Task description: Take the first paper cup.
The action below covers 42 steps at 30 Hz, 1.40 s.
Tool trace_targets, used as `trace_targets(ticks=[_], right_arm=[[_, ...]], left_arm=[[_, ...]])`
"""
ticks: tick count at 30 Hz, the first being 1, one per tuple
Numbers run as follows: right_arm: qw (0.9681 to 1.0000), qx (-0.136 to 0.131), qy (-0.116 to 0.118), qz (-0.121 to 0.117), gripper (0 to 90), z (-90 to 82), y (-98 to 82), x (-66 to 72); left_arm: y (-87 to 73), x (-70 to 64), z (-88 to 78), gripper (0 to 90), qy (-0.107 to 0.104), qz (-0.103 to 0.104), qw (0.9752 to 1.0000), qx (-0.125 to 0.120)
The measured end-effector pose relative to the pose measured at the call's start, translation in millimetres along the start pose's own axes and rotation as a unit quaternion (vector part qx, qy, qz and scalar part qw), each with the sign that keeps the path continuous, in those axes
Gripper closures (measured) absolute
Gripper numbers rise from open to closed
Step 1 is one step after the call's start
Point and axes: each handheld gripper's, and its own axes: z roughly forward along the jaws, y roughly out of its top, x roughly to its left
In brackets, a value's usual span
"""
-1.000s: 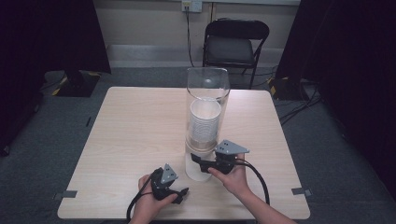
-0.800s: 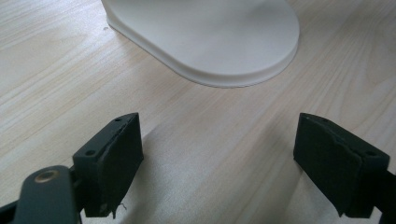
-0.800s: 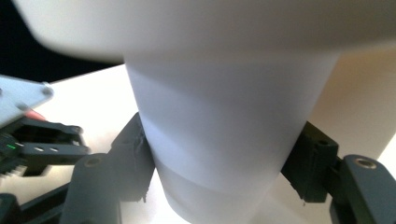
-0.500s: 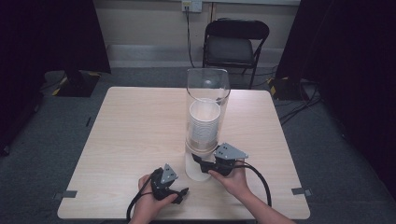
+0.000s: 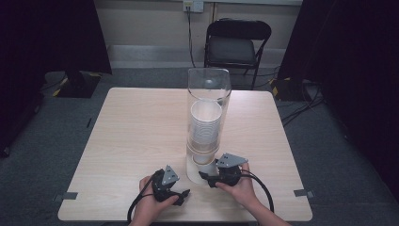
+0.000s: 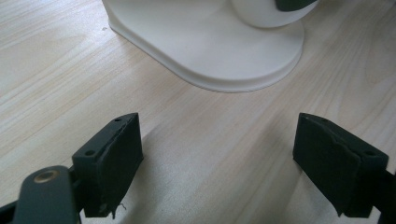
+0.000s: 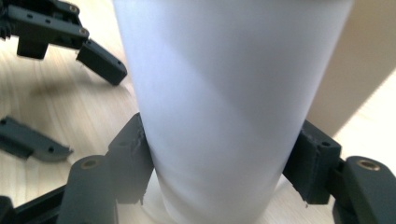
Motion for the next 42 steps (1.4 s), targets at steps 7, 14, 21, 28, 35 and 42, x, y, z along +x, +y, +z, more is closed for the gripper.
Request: trace_targets(ticks=[7,14,21,28,35,42], right_arm=[[0.9994,0.029,-0.013,-0.014,32.7,-17.8,-3.3,-7.7],[0.9979,0.056,-0.021,-0.025,32.6,-36.9,-20.9,-19.5],[0.9995,0.032,-0.004,-0.009,32.0,-55.5,-37.9,-32.1],[0.9995,0.032,-0.004,0.000,31.3,-57.5,-44.3,-38.0],[0.9983,0.047,-0.016,0.030,31.1,-57.9,-48.4,-49.3],[0.9953,0.069,-0.045,0.050,31.7,-43.4,-41.2,-65.7]], left_arm=[[-0.1,-0.4,0.2,15.3,0.000,-0.003,1.0000,-0.001],[-0.1,-0.3,0.1,15.3,0.000,-0.003,1.0000,-0.001],[-0.5,-0.2,-1.4,22.1,0.009,-0.014,0.9999,-0.003],[10.8,-9.7,-3.4,25.5,-0.011,-0.018,0.9994,-0.028],[7.9,-6.6,-1.5,25.8,-0.004,-0.014,0.9998,-0.013],[6.5,-5.6,0.7,25.5,-0.003,-0.012,0.9999,0.000]])
